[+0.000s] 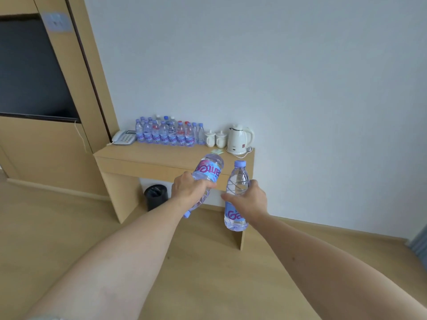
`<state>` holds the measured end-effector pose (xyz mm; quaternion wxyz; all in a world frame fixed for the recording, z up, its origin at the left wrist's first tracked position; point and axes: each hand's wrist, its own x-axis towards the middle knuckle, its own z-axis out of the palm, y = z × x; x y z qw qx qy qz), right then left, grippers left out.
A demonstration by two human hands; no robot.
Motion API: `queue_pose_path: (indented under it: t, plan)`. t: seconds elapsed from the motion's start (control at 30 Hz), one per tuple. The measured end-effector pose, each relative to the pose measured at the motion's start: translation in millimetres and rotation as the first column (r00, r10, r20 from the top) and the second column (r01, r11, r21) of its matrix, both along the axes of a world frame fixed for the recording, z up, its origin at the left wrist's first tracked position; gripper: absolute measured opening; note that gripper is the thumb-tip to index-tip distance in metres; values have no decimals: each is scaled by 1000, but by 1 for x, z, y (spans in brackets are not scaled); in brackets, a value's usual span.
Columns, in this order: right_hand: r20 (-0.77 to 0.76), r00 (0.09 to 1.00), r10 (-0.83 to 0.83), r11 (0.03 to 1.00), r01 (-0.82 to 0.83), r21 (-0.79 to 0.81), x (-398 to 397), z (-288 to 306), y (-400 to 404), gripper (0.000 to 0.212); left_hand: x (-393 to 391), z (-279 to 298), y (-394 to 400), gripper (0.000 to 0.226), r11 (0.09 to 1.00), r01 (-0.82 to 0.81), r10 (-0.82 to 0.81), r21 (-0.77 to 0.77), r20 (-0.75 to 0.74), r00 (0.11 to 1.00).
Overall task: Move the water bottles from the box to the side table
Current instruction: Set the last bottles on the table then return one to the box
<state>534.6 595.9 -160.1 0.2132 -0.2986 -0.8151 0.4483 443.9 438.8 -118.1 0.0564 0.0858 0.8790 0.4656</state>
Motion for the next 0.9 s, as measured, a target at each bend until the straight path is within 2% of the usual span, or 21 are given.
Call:
queue_pose_path:
  t: [0.37, 0.53, 0.9]
  plan:
    - [18, 1000, 0, 1000, 0, 21, -178, -16, -12, 77, -173, -25, -15, 66, 1000, -13, 13, -6, 45, 999]
    - [1, 1000, 11, 1000, -11, 26, -278, -30, 14, 74, -268, -39, 5, 73, 1000, -20, 20, -11, 31, 999]
    - [20, 998, 52, 998, -51, -38, -479, -35, 75, 80, -463, -42, 59, 69, 995, -48, 54, -82, 74, 996]
